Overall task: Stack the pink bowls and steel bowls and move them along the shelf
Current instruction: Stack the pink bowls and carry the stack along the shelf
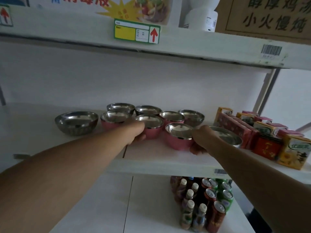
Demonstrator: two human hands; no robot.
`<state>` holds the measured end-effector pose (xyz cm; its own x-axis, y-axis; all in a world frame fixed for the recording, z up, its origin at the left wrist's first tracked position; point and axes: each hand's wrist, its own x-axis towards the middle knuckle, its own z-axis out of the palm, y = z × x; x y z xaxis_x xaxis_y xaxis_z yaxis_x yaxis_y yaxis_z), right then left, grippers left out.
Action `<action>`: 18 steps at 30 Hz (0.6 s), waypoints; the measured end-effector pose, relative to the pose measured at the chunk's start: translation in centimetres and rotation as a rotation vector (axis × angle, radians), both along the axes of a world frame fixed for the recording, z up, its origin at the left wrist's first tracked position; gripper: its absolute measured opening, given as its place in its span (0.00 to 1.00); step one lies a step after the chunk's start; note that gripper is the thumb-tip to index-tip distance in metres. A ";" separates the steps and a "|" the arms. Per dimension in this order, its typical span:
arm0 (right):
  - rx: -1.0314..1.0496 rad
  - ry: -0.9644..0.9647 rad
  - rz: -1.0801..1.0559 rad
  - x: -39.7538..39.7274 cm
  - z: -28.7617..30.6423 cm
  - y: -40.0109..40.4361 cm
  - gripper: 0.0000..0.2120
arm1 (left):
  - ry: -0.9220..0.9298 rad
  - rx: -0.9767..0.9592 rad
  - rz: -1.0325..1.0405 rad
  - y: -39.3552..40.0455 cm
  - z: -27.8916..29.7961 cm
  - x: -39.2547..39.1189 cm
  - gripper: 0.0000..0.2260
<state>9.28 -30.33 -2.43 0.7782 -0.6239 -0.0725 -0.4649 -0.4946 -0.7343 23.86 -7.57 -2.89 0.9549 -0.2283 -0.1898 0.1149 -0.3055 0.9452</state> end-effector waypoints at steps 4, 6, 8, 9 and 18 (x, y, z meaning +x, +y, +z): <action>0.096 -0.106 -0.024 0.1 1.6 -1.9 0.18 | 0.021 0.035 -0.022 0.3 0.6 -0.2 0.11; 0.140 -0.149 -0.081 0.5 3.3 -3.0 0.16 | 0.031 0.090 -0.063 1.2 0.9 -0.6 0.13; 0.146 -0.175 -0.100 1.0 5.1 -3.5 0.17 | 0.058 0.146 -0.132 2.1 1.2 -1.7 0.15; 0.145 -0.192 -0.095 1.1 6.0 -3.4 0.18 | 0.073 0.166 -0.163 2.4 1.3 -2.3 0.15; -0.115 -0.111 0.132 1.6 7.0 3.0 0.23 | 0.026 0.196 -0.264 2.7 0.5 -5.0 0.26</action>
